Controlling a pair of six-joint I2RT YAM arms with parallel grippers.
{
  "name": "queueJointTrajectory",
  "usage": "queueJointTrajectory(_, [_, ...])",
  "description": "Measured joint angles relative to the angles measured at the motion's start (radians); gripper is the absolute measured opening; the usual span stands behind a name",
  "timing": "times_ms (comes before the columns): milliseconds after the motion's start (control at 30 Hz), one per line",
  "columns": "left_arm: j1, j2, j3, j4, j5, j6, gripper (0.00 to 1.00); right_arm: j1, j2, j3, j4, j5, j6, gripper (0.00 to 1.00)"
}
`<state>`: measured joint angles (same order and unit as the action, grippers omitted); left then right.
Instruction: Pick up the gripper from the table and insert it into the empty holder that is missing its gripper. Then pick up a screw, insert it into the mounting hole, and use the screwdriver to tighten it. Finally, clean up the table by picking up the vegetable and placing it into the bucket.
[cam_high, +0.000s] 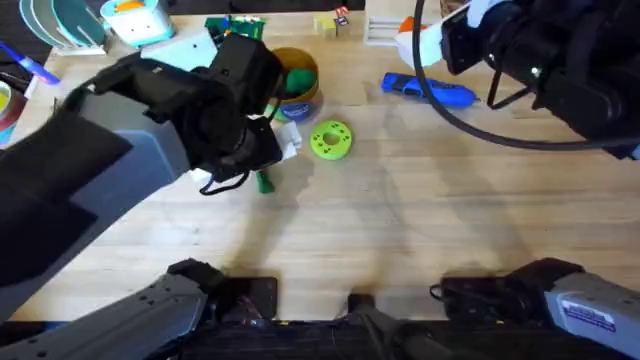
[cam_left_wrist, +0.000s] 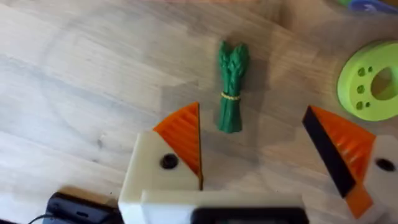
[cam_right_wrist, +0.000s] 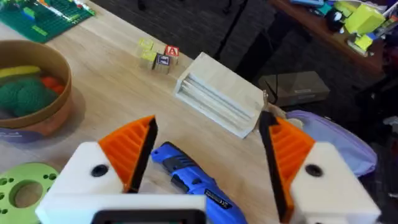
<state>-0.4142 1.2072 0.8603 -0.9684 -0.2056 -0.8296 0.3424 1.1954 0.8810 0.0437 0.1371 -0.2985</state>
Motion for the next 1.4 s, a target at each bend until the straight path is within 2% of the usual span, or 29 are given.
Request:
queueJointTrajectory(67, [0.018,0.004,-0.032,0.047,0.034,0.023,0.990,0.000,0.000,0.000,0.000,0.000,0.000,0.994])
queueJointTrajectory(200, [0.044,0.006,-0.097,0.060,0.074,0.048,0.990,0.000,0.000,0.000,0.000,0.000,0.000,0.993])
queueJointTrajectory(333, [0.084,0.006,-0.146,0.074,0.091,0.060,0.990,0.000,0.000,0.000,0.000,0.000,0.000,0.995])
queueJointTrajectory(433, [0.103,0.006,-0.169,0.127,0.105,0.081,0.991,0.000,0.000,0.000,0.000,0.000,0.000,0.994])
queueJointTrajectory(567, [0.105,0.011,-0.173,0.189,0.114,0.112,0.991,0.000,0.000,0.000,0.000,0.000,0.000,0.994])
queueJointTrajectory(733, [0.110,0.028,-0.173,0.202,0.120,0.131,0.991,0.000,0.000,0.000,0.000,0.000,0.000,0.994])
queueJointTrajectory(767, [0.116,0.030,-0.173,0.204,0.121,0.134,0.991,0.000,0.000,0.000,0.000,0.000,0.000,0.994])
queueJointTrajectory(800, [0.155,0.032,-0.173,0.220,0.132,0.139,0.991,0.000,0.000,0.000,-0.001,0.000,0.001,0.993])
queueJointTrajectory(933, [0.195,0.032,-0.173,0.241,0.139,0.142,0.991,0.000,0.000,0.000,-0.001,0.000,0.001,0.994])
queueJointTrajectory(1300, [0.205,0.084,-0.173,0.267,0.190,0.142,0.991,0.000,0.000,0.000,-0.002,0.000,0.001,0.994])
queueJointTrajectory(1367, [0.214,0.084,-0.173,0.266,0.192,0.141,0.924,0.000,0.000,0.000,-0.005,0.000,0.001,0.994])
queueJointTrajectory(1400, [0.218,0.084,-0.173,0.267,0.194,0.143,0.816,0.000,0.000,0.000,-0.009,0.000,0.001,0.994])
